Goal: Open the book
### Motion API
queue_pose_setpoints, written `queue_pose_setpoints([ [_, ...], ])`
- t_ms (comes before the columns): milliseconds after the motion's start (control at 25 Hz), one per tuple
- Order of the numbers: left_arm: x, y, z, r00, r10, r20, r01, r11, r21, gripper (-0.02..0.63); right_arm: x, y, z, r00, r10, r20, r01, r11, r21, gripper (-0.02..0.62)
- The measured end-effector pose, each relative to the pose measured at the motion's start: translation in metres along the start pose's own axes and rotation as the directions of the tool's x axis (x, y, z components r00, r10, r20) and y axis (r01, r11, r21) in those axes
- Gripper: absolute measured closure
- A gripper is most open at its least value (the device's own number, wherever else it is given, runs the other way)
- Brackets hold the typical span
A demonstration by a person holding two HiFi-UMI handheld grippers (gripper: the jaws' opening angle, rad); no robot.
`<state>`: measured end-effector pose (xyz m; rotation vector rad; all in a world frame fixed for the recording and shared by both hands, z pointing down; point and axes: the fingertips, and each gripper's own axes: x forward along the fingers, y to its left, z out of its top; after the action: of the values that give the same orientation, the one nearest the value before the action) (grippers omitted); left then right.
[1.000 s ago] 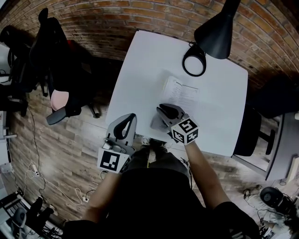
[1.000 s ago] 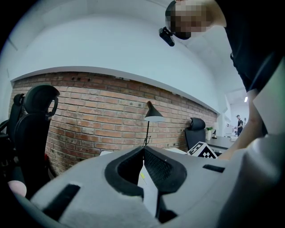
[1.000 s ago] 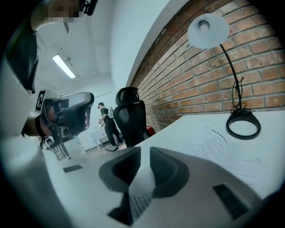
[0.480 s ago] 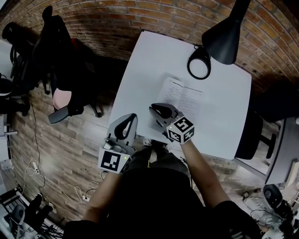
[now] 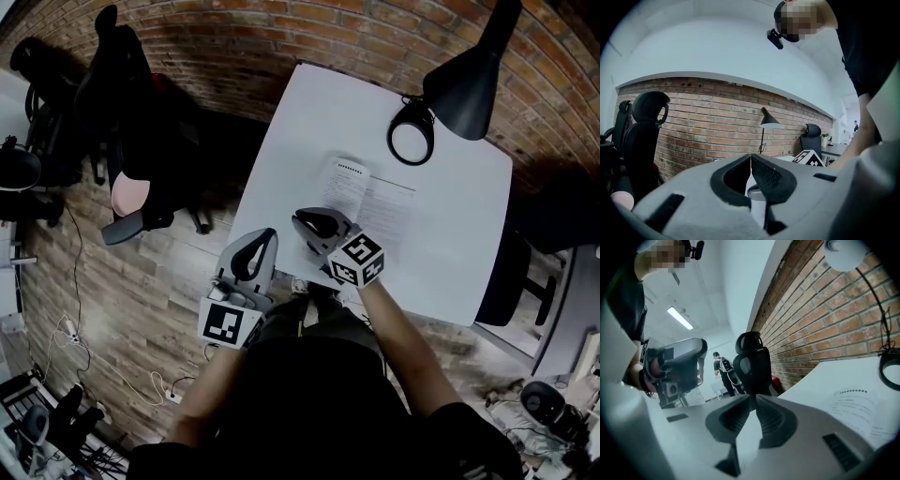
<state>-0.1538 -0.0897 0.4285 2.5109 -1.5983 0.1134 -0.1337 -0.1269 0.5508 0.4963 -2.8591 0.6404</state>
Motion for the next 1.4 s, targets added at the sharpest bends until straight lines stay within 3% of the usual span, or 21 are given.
queue_pose_setpoints([
  [520,-0.007,0.023,-0.005,1.0,0.008,-0.014,-0.008,1.0,-0.007,0.58,0.055,0.004,-0.027,0.995,0.046,-0.088,-0.044,0.999,0.027,0.545],
  [680,-0.007,0.027,-0.006,1.0,0.0,-0.011,0.0,1.0,-0.008,0.58,0.062,0.006,-0.023,0.996,0.043,-0.074,-0.039,0.998,0.048,0.549],
  [1040,0.001,0.017,-0.001,0.998,-0.053,0.021,0.053,0.998,-0.016,0.58,0.029,0.004,-0.018,0.997,-0.047,-0.066,0.05,0.998,0.047,0.565],
  [1200,0.008,0.005,0.015,0.986,-0.11,0.123,0.107,0.994,0.024,0.58,0.008,-0.001,-0.018,0.994,-0.097,-0.052,0.1,0.992,0.07,0.568],
  [1400,0.012,-0.008,0.021,0.98,-0.142,0.142,0.138,0.99,0.037,0.58,-0.014,-0.007,-0.019,0.987,-0.152,-0.044,0.155,0.984,0.089,0.572],
])
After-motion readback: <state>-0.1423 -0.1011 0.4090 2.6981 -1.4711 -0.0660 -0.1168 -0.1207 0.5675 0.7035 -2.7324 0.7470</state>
